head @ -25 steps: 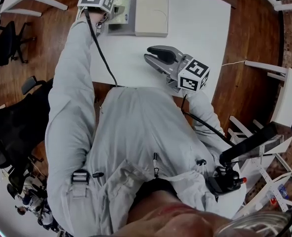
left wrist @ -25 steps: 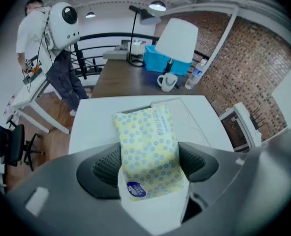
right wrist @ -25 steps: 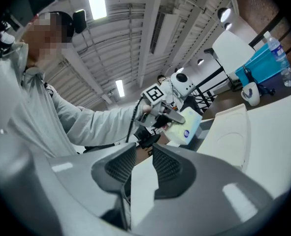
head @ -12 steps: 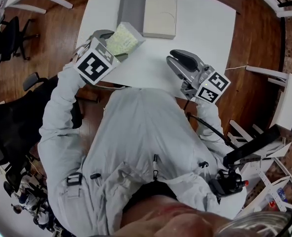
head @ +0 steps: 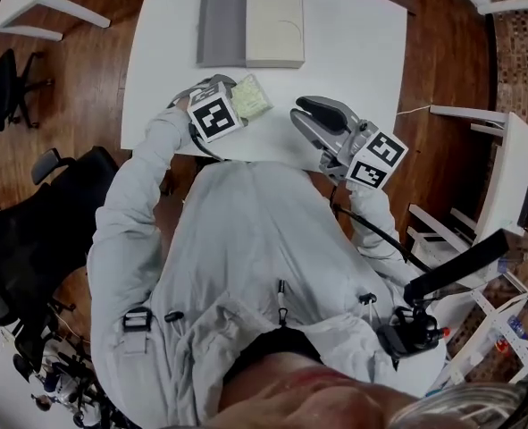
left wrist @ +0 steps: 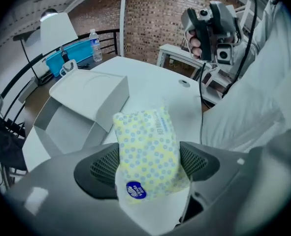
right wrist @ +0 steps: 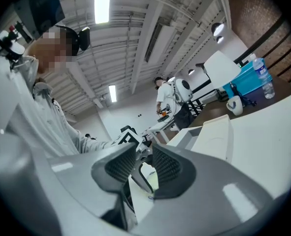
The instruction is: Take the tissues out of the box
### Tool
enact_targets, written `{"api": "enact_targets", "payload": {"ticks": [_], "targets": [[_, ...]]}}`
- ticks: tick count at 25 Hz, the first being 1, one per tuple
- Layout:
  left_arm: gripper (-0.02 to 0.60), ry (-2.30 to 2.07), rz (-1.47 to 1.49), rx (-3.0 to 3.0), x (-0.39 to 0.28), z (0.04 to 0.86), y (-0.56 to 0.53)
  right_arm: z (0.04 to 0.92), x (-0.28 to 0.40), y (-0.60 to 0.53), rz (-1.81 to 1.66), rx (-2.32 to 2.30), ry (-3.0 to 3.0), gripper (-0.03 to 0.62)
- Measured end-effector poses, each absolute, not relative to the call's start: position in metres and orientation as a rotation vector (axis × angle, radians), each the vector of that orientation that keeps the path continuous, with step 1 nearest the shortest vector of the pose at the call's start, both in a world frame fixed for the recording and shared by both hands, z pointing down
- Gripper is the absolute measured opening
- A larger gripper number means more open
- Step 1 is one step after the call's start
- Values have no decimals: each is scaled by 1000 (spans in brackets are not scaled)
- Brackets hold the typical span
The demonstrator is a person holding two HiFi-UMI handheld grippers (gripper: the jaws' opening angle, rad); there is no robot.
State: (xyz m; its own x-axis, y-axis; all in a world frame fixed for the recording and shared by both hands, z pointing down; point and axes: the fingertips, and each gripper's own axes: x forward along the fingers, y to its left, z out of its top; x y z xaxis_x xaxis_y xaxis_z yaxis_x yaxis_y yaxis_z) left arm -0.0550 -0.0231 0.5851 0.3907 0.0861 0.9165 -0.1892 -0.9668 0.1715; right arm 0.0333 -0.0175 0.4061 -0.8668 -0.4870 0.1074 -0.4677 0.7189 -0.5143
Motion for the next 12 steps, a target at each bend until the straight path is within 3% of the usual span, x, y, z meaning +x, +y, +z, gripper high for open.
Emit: {"api": "enact_targets", "payload": {"ticks": [3, 5, 7, 8, 10, 12], "targets": [[399, -102, 1589, 2453, -54, 585, -26, 406, 31, -17, -843, -809, 2877, 91], [466, -127, 1549, 2499, -51, 574, -29, 406, 29, -16, -843, -807, 2878, 91], [457, -199, 1499, 2564, -56, 553, -35, 405, 26, -15, -837, -798, 2882, 91], [407, -258, 1460, 2614, -61, 539, -39, 404, 24, -14, -832, -792, 2882, 91], [215, -405, 1351, 2717, -79, 506, -46, 403, 21, -14, -822, -783, 2882, 91], [84, -536, 1201, 2770, -96, 476, -47, 403, 19, -15, -817, -772, 2885, 91]]}}
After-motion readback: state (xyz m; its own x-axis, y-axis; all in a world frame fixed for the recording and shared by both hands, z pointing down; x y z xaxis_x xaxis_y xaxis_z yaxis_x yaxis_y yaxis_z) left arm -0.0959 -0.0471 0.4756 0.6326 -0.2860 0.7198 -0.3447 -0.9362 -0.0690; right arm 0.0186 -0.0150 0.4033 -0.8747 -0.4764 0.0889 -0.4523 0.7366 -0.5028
